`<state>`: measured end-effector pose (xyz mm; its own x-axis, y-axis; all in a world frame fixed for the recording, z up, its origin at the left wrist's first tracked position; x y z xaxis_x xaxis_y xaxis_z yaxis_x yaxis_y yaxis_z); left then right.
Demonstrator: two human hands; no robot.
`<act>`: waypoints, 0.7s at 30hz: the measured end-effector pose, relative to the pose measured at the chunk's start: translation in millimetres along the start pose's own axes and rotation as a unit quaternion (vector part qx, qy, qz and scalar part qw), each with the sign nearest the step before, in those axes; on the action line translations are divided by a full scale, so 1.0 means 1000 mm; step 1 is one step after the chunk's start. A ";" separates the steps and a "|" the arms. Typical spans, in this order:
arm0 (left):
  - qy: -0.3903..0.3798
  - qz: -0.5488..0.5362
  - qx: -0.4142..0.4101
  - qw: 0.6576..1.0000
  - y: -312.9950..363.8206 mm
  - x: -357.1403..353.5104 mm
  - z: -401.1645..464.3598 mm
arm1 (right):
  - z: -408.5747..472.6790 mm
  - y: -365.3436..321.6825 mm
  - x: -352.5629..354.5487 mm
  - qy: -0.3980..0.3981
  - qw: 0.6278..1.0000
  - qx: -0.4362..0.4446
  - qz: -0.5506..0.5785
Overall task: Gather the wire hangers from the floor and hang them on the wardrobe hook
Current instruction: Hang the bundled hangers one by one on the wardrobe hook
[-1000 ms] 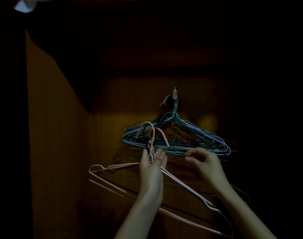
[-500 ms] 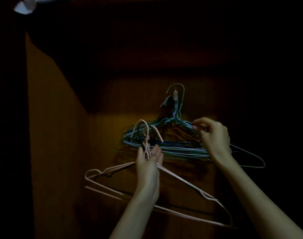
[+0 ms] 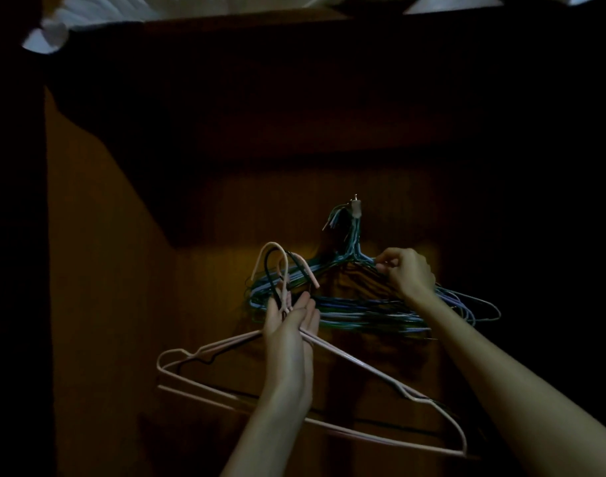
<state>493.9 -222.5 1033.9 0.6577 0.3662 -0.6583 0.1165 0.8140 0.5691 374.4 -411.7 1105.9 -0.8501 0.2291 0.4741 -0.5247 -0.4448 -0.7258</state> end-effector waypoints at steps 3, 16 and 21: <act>-0.009 0.000 -0.002 1.000 0.001 0.002 0.004 | 0.004 0.009 -0.008 -0.023 0.999 -0.037 0.019; -0.002 0.007 -0.029 1.000 -0.008 0.011 0.015 | -0.004 0.014 -0.004 0.006 0.998 -0.010 0.062; -0.006 0.017 -0.032 0.999 -0.010 0.009 0.010 | -0.031 0.003 0.012 0.017 0.994 0.057 0.088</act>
<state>506.0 -231.9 1027.3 0.6691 0.3886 -0.6335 0.0474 0.8283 0.5582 361.1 -383.7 1093.7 -0.9306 0.1674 0.3256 -0.3604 -0.5754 -0.7342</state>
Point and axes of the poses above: each hand's wrist, its own z-axis towards the middle knuckle, its own x-axis out of the back of the hand, y = z × x, the point moved 6 cm from there along z, towards the middle knuckle, and after that the axes turned 15 degrees about -x, right-handed, at the moved point
